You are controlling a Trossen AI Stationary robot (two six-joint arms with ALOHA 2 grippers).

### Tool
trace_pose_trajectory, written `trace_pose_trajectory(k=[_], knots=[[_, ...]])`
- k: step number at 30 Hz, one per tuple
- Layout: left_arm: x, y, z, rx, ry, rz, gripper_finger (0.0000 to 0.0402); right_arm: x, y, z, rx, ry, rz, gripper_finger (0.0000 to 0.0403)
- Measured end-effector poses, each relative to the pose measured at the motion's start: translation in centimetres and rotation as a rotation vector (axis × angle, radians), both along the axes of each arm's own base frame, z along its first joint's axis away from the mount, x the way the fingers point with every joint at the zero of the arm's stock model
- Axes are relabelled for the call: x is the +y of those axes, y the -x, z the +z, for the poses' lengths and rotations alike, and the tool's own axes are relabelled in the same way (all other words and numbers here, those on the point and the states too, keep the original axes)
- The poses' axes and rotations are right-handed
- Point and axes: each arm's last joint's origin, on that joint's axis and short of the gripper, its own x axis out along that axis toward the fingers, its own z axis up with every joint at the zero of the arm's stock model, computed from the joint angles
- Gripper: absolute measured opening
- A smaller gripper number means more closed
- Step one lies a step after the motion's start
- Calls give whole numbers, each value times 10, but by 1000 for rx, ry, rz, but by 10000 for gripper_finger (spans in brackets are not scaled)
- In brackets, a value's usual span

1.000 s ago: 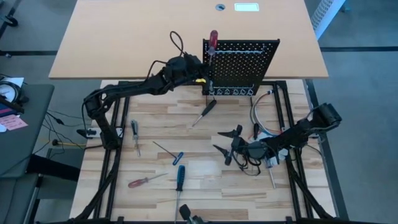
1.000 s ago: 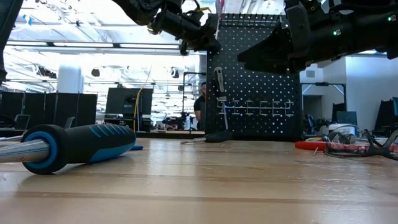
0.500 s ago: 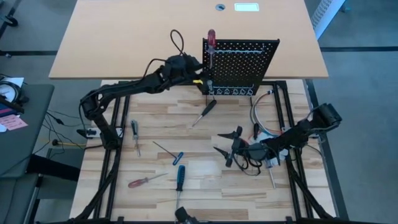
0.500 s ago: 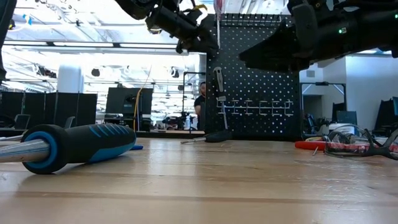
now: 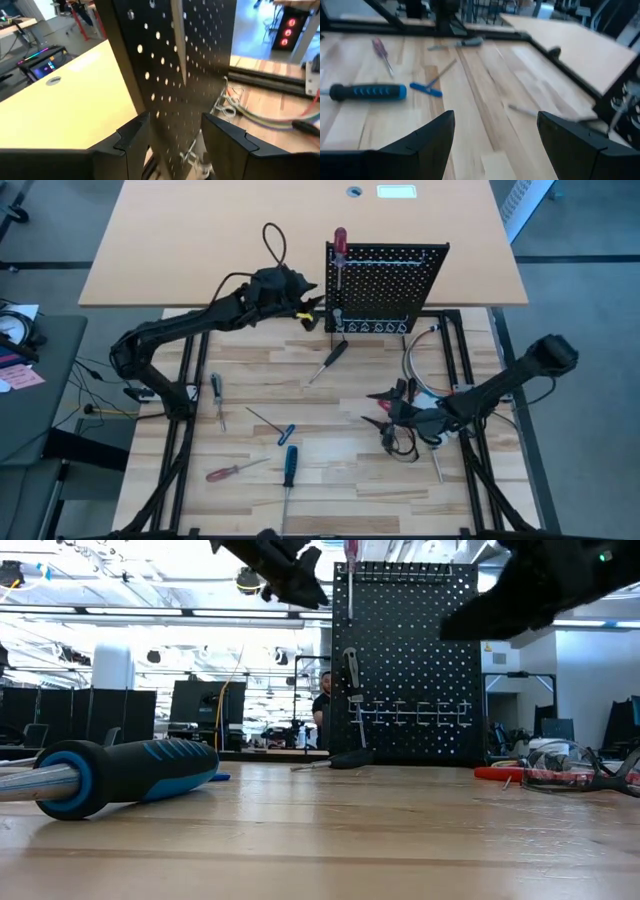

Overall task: Hang tools onto peg board
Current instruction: Hang the right blue screwdriver on the pegboard

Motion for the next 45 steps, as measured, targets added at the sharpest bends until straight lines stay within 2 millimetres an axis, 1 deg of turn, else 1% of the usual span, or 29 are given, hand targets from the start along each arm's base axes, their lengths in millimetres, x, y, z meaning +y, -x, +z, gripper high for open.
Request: trace_pose_trajectory(k=[4, 9, 13, 17, 18, 21, 24, 26, 29, 30, 32, 36, 39, 42, 45], knots=[[-12, 7, 1, 86, 2, 12, 174, -1, 11, -3, 69, -39, -16, 291], [-24, 10, -3, 164, 6, 12, 174, 3, 28, 1, 92, -115, -7, 291], [-25, 9, -18, 193, 14, 11, 173, 5, 40, 4, 130, -176, -19, 291], [-23, 10, -38, 216, 18, 29, 173, 9, 50, 6, 235, -242, -79, 291], [-24, 10, -43, 227, 22, 28, 173, 10, 53, 8, 267, -284, -106, 291], [-32, 9, -56, 267, 38, 9, 173, 10, 62, 7, 440, -500, -224, 291], [-47, 5, -71, 289, 47, -23, 173, 10, 71, -3, 604, -715, -432, 291], [-58, 2, -80, 296, 48, -38, 173, 9, 77, -11, 714, -782, -578, 291], [-76, -1, -95, 293, 45, -79, 173, 8, 82, -21, 810, -786, -774, 291], [-82, -1, -101, 293, 52, -92, 173, 7, 82, -24, 822, -785, -835, 291], [-93, -1, -113, 306, 73, -115, 173, 9, 79, -30, 845, -791, -882, 291], [-111, 2, -131, 335, 84, -148, 173, 12, 67, -41, 868, -825, -874, 290], [-119, 3, -136, 350, 80, -145, 173, 11, 58, -47, 875, -827, -849, 284], [-124, 3, -137, 352, 72, -152, 173, 7, 54, -52, 893, -813, -862, 261], [-125, 2, -136, 341, 69, -156, 173, 4, 51, -54, 921, -803, -862, 216]])
